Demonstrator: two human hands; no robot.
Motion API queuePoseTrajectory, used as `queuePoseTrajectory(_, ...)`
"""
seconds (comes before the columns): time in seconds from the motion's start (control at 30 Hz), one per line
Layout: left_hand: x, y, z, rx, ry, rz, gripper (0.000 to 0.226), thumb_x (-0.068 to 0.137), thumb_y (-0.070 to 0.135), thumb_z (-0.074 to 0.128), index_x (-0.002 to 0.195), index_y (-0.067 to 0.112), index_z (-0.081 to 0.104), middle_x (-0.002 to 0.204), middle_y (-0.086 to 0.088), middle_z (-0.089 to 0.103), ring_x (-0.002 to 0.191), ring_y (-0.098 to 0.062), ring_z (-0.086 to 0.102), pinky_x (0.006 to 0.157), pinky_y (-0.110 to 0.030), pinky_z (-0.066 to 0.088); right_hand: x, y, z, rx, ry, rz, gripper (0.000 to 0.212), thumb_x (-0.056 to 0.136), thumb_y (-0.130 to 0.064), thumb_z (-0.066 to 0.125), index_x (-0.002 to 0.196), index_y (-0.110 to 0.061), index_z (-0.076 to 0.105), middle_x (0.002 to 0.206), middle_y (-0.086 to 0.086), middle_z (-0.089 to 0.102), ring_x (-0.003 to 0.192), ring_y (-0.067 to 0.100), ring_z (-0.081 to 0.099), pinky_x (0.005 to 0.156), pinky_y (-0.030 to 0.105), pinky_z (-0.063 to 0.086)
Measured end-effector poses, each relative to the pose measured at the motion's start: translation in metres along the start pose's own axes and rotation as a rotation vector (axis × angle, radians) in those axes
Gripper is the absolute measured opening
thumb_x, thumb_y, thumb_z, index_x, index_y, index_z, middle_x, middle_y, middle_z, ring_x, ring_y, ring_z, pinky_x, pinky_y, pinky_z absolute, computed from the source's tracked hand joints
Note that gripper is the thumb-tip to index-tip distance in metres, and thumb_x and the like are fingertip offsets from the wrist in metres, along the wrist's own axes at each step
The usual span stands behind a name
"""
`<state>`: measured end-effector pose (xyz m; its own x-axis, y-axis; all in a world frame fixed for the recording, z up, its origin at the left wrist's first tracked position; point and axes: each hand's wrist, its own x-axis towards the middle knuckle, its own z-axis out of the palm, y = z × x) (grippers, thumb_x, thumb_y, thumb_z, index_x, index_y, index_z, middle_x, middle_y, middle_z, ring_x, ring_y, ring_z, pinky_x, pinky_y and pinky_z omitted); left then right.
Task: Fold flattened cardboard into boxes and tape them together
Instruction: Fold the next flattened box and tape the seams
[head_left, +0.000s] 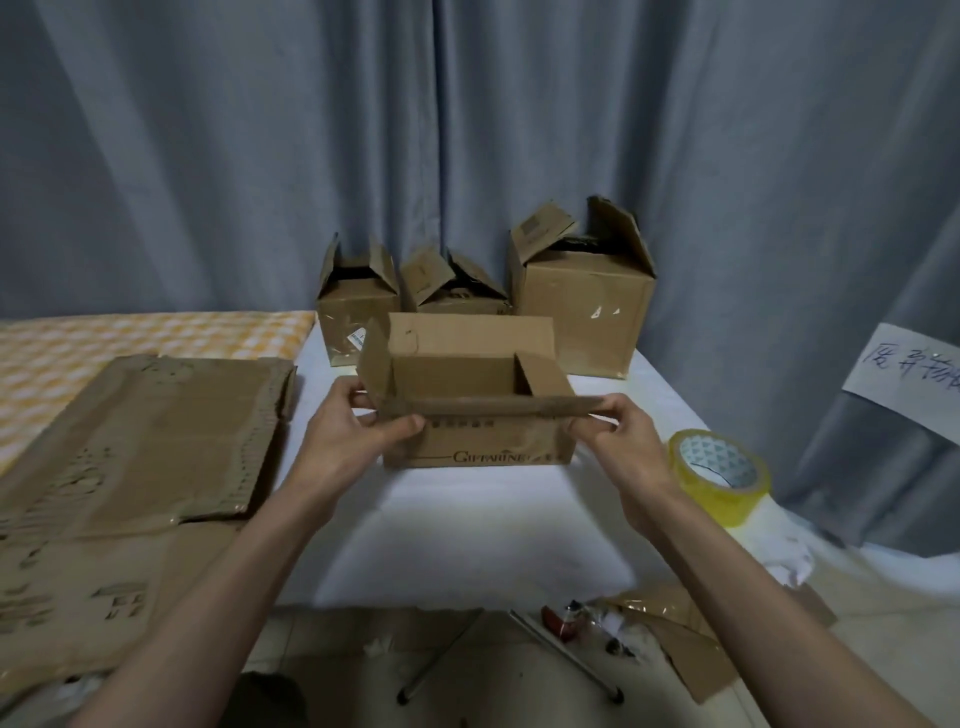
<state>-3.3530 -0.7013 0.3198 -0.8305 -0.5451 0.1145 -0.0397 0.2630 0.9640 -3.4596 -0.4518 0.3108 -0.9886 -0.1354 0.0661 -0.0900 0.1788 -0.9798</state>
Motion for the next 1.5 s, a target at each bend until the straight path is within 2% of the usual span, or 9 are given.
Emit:
queuePoseTrajectory(0.13,-0.005,-0.002,-0.011,0.059,-0.076,-0.011,0.049,0.067,0.046,0.085,0.108,0.03,0.062,0.107,0.016,0.065,0.084,0.001,0.068,0.069,-0.022,0.045,0.0,-0.001,-0.008,-0.058,-0.016,-0.039,0.02,0.086,-0.033,0.074,0.102,-0.023,0.067,0.097,-0.009,0.074,0.106,0.017,0.067,0.108,0.049,0.043)
queuePoseTrajectory(0.33,-0.012,0.0,-0.009,0.334,0.028,0.198,0.042,0.088,0.064,0.045,0.082,0.028,0.066,0.099,0.008,0.065,0.087,-0.004,0.061,0.068,-0.017,0.041,-0.002,-0.004,-0.006,-0.104,-0.001,-0.09,0.041,0.088,-0.055,0.064,0.08,-0.015,0.065,0.092,0.0,0.074,0.097,0.021,0.069,0.104,0.05,0.046)
queuePoseTrajectory(0.57,0.003,-0.001,0.004,0.21,0.154,0.12,0.037,0.091,0.043,0.063,0.068,0.013,0.063,0.084,-0.004,0.068,0.088,-0.025,0.065,0.09,-0.047,0.051,0.008,-0.008,0.001,-0.069,0.088,-0.068,0.033,0.089,-0.038,0.071,0.07,-0.013,0.062,0.082,0.004,0.07,0.089,0.028,0.069,0.089,0.054,0.055)
queuePoseTrajectory(0.7,0.019,0.0,0.007,0.158,0.168,-0.068,0.027,0.081,0.037,0.076,0.085,0.015,0.063,0.093,-0.001,0.068,0.095,-0.022,0.064,0.091,-0.047,0.053,0.018,-0.008,0.005,-0.059,0.105,0.013,0.027,0.085,-0.03,0.077,0.072,-0.014,0.059,0.089,0.013,0.07,0.09,0.029,0.068,0.088,0.053,0.056)
queuePoseTrajectory(0.93,0.049,0.003,0.005,-0.072,-0.143,-0.118,0.067,0.085,0.013,0.068,0.143,0.031,0.039,0.139,0.008,0.05,0.121,-0.015,0.054,0.092,-0.025,0.043,0.029,-0.006,0.002,-0.099,0.106,0.018,0.023,0.085,-0.025,0.078,0.075,-0.013,0.061,0.076,0.0,0.061,0.071,0.013,0.055,0.065,0.029,0.043)
queuePoseTrajectory(1.1,0.052,0.004,0.01,-0.121,-0.176,-0.052,0.067,0.082,-0.002,0.066,0.141,0.019,0.043,0.115,0.002,0.065,0.098,-0.01,0.066,0.065,-0.014,0.053,0.028,-0.011,-0.001,-0.072,0.061,0.068,0.021,0.086,-0.02,0.078,0.083,-0.006,0.063,0.06,0.005,0.065,0.045,0.015,0.058,0.049,0.028,0.049)
queuePoseTrajectory(1.17,0.047,0.007,0.009,-0.077,-0.167,-0.016,0.067,0.08,-0.001,0.07,0.136,0.019,0.04,0.112,0.004,0.059,0.094,-0.006,0.063,0.058,-0.009,0.05,0.027,-0.013,0.001,-0.026,0.074,0.091,0.019,0.087,-0.017,0.077,0.087,-0.005,0.062,0.062,0.006,0.068,0.048,0.02,0.065,0.058,0.033,0.06)
queuePoseTrajectory(1.33,0.019,0.013,-0.005,0.326,-0.216,0.317,0.067,0.076,0.036,0.08,0.126,0.043,0.037,0.114,0.025,0.055,0.093,0.015,0.057,0.067,-0.011,0.046,0.027,-0.015,0.01,-0.016,0.147,0.116,0.028,0.088,-0.015,0.071,0.11,-0.004,0.057,0.087,0.015,0.07,0.05,0.022,0.067,0.077,0.045,0.062)
queuePoseTrajectory(1.5,-0.012,0.008,-0.01,0.747,-0.371,0.542,0.063,0.082,0.081,0.037,0.138,0.053,0.037,0.138,0.035,0.037,0.118,0.004,0.043,0.09,-0.021,0.043,0.018,-0.02,0.019,-0.014,0.082,0.111,0.058,0.083,-0.022,0.079,0.128,-0.016,0.043,0.129,0.009,0.041,0.066,0.022,0.072,0.079,0.04,0.061)
